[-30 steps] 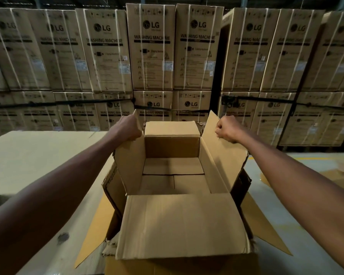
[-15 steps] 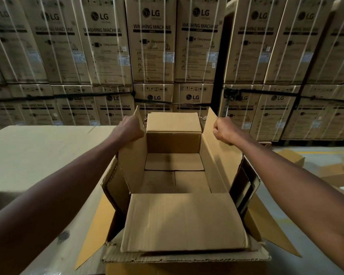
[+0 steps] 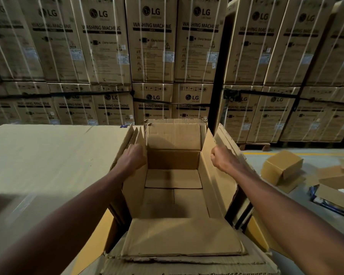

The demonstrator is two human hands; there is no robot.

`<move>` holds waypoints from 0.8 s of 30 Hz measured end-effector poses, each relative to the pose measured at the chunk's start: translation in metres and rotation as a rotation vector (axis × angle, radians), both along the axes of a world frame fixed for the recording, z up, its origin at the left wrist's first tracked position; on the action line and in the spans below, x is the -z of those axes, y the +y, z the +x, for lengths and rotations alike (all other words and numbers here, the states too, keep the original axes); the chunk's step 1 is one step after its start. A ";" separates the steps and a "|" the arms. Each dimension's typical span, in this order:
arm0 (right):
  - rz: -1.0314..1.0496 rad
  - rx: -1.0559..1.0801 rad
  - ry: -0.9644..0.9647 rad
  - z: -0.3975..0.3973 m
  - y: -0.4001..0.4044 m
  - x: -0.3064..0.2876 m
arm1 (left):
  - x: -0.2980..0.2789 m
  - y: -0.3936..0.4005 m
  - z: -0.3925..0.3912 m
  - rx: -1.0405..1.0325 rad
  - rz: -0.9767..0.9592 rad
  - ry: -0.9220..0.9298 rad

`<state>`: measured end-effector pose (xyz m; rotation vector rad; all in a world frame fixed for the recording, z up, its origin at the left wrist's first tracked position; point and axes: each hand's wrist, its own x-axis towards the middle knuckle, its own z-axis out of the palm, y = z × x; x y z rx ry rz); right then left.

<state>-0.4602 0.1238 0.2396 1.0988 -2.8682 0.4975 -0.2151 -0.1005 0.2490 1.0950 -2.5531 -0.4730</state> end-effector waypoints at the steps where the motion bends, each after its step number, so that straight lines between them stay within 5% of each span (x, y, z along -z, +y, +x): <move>1: -0.001 0.000 -0.012 0.000 0.000 0.005 | 0.004 0.000 0.000 -0.004 0.003 -0.006; 15: 0.096 0.005 0.142 0.010 0.010 0.021 | 0.044 -0.005 0.008 -0.020 -0.044 -0.050; 20: 0.410 -0.013 0.439 0.021 0.011 0.014 | 0.042 -0.007 0.012 -0.019 -0.435 -0.215; 24: 0.446 0.003 0.481 0.024 0.020 0.012 | 0.038 -0.005 0.016 -0.015 -0.485 -0.285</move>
